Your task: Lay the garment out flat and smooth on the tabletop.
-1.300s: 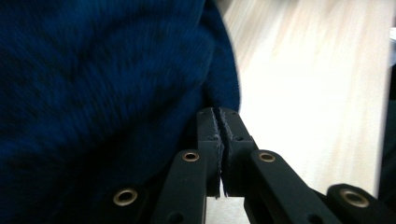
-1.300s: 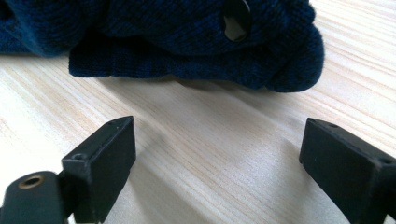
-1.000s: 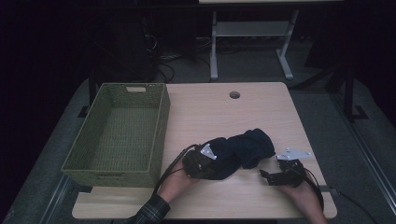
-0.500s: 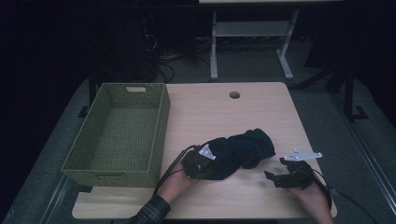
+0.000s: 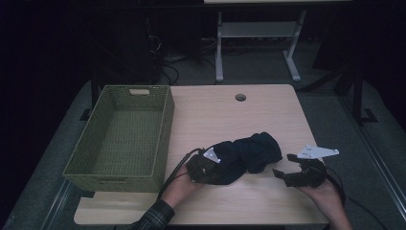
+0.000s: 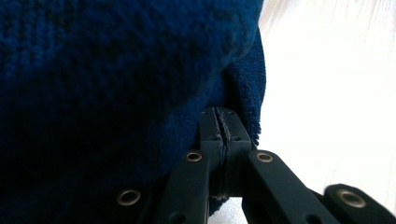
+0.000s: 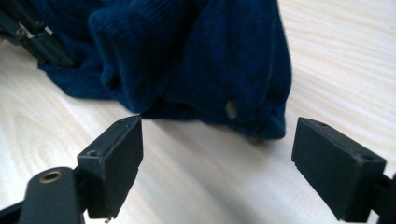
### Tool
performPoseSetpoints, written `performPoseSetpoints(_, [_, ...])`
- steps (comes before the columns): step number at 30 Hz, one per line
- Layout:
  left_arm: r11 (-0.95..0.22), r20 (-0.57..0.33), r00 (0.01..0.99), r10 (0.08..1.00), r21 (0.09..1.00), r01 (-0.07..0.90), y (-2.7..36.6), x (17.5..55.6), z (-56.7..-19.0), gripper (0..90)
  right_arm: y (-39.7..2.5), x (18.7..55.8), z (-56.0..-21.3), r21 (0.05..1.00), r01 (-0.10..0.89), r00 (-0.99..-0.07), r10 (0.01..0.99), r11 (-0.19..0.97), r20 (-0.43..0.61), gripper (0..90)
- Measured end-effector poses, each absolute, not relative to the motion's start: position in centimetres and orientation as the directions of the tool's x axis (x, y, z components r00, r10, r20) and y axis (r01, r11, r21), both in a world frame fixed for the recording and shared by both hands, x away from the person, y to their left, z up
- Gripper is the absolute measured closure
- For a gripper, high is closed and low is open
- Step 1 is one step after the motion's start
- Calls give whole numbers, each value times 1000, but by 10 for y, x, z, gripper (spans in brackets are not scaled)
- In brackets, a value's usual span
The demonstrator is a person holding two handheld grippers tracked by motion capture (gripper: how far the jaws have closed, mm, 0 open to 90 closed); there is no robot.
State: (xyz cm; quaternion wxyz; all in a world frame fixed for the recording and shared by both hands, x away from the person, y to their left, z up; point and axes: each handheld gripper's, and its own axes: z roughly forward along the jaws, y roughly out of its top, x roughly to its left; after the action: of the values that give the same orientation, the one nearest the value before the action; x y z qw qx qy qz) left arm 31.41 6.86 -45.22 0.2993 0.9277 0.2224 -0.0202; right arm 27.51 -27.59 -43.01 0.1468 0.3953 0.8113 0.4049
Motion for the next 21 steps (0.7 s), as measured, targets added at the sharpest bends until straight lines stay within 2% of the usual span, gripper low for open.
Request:
performPoseSetpoints(9, [-725,-170,900,401,542,426,68,314,-452,891,-283,301,-432,775,497,-686,723,390,76,324])
performPoseSetpoints(11, [-723,-169,899,403,543,426,68,314,-452,891,-283,307,-434,781,489,-700,710,389,84,386])
performPoseSetpoints(19, [-724,-169,898,405,541,428,67,314,-452,892,-277,311,-440,765,474,-738,670,436,76,727])
performPoseSetpoints(21, [-723,-169,898,407,540,430,67,314,-452,892,-277,309,-439,770,471,-738,670,431,76,761])
